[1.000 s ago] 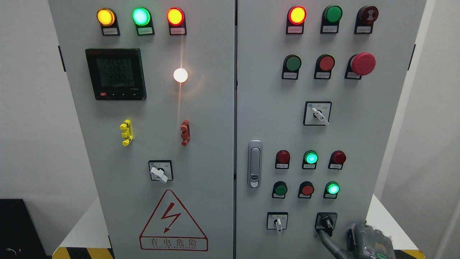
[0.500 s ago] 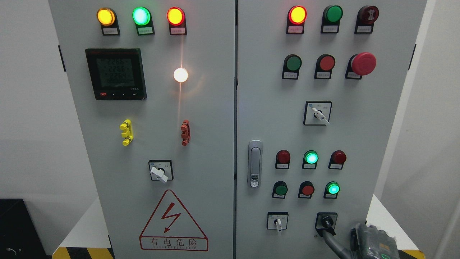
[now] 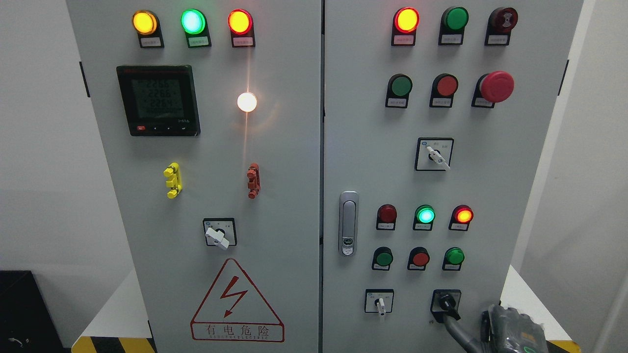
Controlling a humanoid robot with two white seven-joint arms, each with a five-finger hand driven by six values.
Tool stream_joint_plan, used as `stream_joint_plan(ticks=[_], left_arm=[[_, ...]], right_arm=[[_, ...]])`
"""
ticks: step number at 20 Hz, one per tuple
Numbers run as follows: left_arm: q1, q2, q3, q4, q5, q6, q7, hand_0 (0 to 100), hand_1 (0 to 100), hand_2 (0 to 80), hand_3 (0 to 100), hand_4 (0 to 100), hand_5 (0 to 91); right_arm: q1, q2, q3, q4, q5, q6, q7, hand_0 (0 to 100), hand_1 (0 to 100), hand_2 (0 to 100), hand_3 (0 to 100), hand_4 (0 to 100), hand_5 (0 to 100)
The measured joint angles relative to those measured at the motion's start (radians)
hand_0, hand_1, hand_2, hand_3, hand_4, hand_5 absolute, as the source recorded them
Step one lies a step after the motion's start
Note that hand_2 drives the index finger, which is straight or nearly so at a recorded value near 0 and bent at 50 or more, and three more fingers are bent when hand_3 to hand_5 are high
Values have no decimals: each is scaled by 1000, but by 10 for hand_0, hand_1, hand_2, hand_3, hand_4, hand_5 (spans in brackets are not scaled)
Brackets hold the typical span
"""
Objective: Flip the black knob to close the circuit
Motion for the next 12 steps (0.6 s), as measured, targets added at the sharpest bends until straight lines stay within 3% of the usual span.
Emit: stream_joint_plan(ticks=[12], left_arm=[[0,0,0,0,0,0,0,120,556,0,0,0,0]], right_arm=[[3,2,-13,-15,-4,-13,0,0,0,895,1000,914,908]])
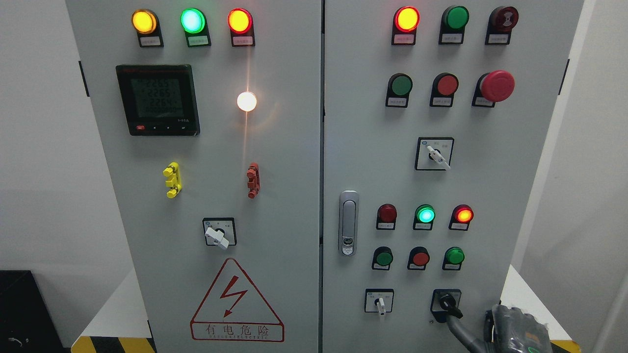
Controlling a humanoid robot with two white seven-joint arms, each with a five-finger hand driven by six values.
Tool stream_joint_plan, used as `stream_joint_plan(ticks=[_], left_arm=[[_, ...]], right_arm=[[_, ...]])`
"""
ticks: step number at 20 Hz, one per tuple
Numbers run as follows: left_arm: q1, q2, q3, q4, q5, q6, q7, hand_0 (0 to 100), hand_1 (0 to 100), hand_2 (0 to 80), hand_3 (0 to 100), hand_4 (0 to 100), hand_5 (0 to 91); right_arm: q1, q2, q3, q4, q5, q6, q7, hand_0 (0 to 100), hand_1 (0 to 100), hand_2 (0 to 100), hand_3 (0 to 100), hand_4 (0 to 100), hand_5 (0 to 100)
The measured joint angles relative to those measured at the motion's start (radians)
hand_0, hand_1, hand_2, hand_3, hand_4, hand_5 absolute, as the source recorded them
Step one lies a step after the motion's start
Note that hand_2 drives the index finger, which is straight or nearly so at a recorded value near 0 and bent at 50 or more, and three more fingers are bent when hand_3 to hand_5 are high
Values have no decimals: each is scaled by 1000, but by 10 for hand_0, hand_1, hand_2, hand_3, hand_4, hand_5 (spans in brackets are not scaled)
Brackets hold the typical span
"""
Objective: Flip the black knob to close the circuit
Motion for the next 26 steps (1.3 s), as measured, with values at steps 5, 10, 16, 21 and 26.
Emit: stream_joint_plan(ticks=[5,10,16,21,26], left_arm=[[0,0,0,0,0,0,0,120,556,0,0,0,0],[0,0,0,0,0,0,0,120,556,0,0,0,0],[0,0,0,0,0,0,0,120,556,0,0,0,0],[0,0,0,0,0,0,0,120,556,0,0,0,0],[0,0,0,0,0,0,0,120,556,0,0,0,0]], right_arm=[[2,2,-2,-4,-1,-5,0,0,0,895,1000,914,907],[3,4,-2,-7,-2,-6,0,0,0,892,1000,915,907],[3,5,1,-9,-22,-24,-1,0,0,891,1000,914,907],[7,6,13,-7,-40,-31,-34,0,0,891,1000,913,907],[21,6,31,-6,-63,-27,-56,0,0,891,1000,911,906]])
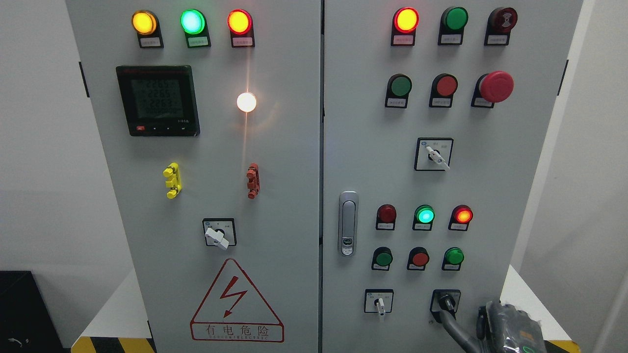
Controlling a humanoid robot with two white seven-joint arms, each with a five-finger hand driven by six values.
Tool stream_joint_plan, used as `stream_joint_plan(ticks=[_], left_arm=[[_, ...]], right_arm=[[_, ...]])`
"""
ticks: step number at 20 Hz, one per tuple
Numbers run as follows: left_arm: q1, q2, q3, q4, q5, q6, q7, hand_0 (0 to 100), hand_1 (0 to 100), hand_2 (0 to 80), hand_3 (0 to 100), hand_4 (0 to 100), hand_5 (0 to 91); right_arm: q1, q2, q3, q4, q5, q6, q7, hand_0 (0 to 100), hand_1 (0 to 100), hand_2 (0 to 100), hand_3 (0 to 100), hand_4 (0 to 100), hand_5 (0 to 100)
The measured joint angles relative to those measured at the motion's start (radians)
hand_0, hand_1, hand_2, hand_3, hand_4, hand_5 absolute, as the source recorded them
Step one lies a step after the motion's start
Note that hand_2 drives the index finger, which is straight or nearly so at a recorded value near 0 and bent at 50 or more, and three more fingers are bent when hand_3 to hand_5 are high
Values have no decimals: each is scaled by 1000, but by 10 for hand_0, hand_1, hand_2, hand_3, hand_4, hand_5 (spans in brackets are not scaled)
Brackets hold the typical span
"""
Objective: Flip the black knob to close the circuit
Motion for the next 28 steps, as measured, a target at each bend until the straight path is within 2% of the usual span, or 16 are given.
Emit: stream_joint_plan(ticks=[6,12,19,24,27,28], left_arm=[[0,0,0,0,0,0,0,120,556,0,0,0,0],[0,0,0,0,0,0,0,120,556,0,0,0,0],[0,0,0,0,0,0,0,120,556,0,0,0,0],[0,0,0,0,0,0,0,120,556,0,0,0,0],[0,0,0,0,0,0,0,120,556,0,0,0,0],[0,0,0,0,0,0,0,120,556,0,0,0,0]], right_arm=[[18,0,14,-2,-39,0,-32,0,0,871,1000,881,890],[51,1,-11,-19,-95,-5,-59,0,0,838,1000,876,861],[87,1,54,-43,-182,-6,-78,0,0,793,992,848,788],[127,0,90,-66,-258,-6,-132,0,1,750,974,835,761],[161,0,107,-83,-308,-6,-166,0,12,655,887,779,691],[176,0,111,-89,-328,-6,-174,0,19,596,840,733,656]])
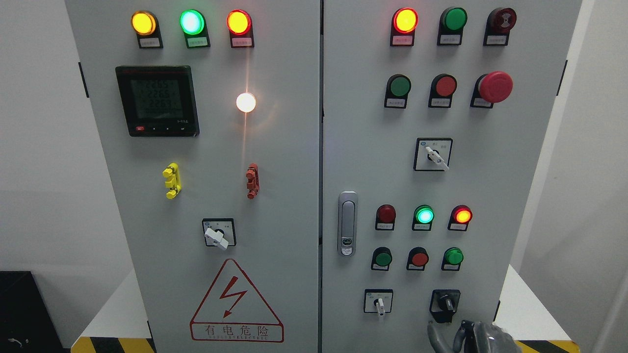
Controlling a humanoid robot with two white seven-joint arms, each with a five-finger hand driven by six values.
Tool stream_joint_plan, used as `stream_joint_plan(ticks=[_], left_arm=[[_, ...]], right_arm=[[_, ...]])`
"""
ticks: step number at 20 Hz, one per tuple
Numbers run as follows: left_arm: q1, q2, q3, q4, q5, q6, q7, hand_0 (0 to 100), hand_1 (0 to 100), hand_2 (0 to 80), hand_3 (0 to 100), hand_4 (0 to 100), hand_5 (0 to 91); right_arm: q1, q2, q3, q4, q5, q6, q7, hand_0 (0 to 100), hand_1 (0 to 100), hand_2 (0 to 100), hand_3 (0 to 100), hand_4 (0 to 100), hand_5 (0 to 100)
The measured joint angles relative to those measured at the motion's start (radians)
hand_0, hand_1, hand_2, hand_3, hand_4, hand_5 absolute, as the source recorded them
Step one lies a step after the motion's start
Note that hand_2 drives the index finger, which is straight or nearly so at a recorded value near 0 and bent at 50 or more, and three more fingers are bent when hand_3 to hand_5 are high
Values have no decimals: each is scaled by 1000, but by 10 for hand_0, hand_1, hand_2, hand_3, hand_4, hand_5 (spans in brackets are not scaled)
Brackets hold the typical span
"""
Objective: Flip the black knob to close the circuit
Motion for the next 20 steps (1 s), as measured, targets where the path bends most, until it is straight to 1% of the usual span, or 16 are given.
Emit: stream_joint_plan(ticks=[1,2,4,5,7,10,11,13,14,15,16,17,19,20], left_arm=[[0,0,0,0,0,0,0,120,556,0,0,0,0],[0,0,0,0,0,0,0,120,556,0,0,0,0],[0,0,0,0,0,0,0,120,556,0,0,0,0],[0,0,0,0,0,0,0,120,556,0,0,0,0],[0,0,0,0,0,0,0,120,556,0,0,0,0],[0,0,0,0,0,0,0,120,556,0,0,0,0],[0,0,0,0,0,0,0,120,556,0,0,0,0],[0,0,0,0,0,0,0,120,556,0,0,0,0],[0,0,0,0,0,0,0,120,556,0,0,0,0],[0,0,0,0,0,0,0,120,556,0,0,0,0],[0,0,0,0,0,0,0,120,556,0,0,0,0],[0,0,0,0,0,0,0,120,556,0,0,0,0],[0,0,0,0,0,0,0,120,556,0,0,0,0],[0,0,0,0,0,0,-1,120,556,0,0,0,0]], right_arm=[[10,0,4,-6,-20,0,-10,0,22,546,764,687,603],[20,-1,8,-13,-45,0,-16,0,22,527,731,668,585],[39,-1,18,-31,-112,0,-41,0,31,433,594,576,518],[56,-2,23,-40,-154,0,-50,0,34,417,576,560,507],[86,-3,30,-60,-247,0,-72,0,37,347,500,491,446],[135,-4,51,-95,-391,1,-93,0,38,271,418,406,350],[151,-5,57,-106,-438,1,-103,0,37,258,402,393,337],[179,-6,66,-128,-522,1,-123,0,24,204,351,315,263],[193,-6,71,-137,-559,1,-127,0,24,200,346,311,259],[209,-7,75,-148,-600,0,-132,0,16,173,319,282,218],[223,-7,79,-158,-639,-9,-136,0,13,149,286,241,175],[239,-8,82,-167,-682,-25,-138,0,9,145,277,231,161],[272,-10,88,-186,-757,-56,-139,0,0,109,229,165,95],[288,-11,90,-193,-792,-69,-142,0,0,104,224,157,83]])
